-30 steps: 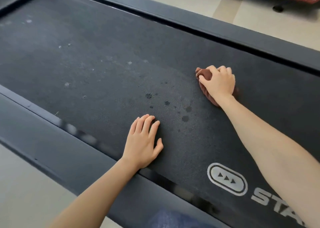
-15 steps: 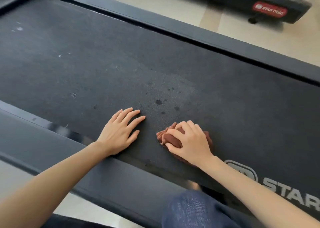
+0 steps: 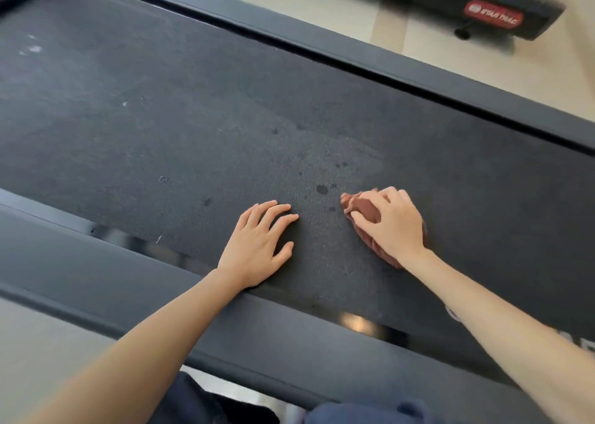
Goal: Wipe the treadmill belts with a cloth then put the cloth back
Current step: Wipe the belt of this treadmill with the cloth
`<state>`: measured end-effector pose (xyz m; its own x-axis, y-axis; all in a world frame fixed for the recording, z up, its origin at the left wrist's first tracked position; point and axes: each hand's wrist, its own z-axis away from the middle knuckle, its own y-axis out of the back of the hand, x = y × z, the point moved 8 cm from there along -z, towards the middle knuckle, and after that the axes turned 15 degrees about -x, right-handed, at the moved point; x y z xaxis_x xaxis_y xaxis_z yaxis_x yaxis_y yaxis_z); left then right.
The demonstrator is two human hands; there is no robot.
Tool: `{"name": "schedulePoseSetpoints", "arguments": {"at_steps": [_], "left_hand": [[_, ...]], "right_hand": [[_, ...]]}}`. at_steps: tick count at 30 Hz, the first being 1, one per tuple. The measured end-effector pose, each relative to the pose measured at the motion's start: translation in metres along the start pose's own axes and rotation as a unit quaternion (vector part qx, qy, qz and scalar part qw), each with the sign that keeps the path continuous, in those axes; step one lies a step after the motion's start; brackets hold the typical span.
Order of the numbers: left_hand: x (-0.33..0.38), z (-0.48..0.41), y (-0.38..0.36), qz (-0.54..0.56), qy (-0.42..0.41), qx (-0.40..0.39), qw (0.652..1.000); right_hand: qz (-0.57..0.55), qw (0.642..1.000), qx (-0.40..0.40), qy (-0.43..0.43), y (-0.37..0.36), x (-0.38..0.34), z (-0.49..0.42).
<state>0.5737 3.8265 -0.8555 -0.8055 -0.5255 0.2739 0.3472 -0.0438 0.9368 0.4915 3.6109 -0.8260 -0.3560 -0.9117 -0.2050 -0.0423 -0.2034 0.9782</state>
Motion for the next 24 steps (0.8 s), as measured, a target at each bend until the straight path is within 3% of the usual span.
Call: {"name": "schedulePoseSetpoints", "arguments": {"at_steps": [4,8,21,24], "left_hand": [[-0.006,0.001,0.006,0.066,0.009,0.026,0.997],[-0.010,0.003,0.004,0.044,-0.015,0.013,0.999],[-0.002,0.006,0.004,-0.007,-0.009,-0.013,1.000],[-0.003,0.004,0.007,-0.023,-0.017,-0.011,1.000]], "right_hand": [[-0.024,0.989,-0.035,0.143,-0.013,-0.065,0.067],[-0.023,0.970,-0.072,0.230,-0.027,-0.115,0.086],[0.004,0.961,-0.055,0.272,-0.019,-0.071,0.096],[-0.018,0.977,-0.032,0.210,-0.015,-0.061,0.045]]}}
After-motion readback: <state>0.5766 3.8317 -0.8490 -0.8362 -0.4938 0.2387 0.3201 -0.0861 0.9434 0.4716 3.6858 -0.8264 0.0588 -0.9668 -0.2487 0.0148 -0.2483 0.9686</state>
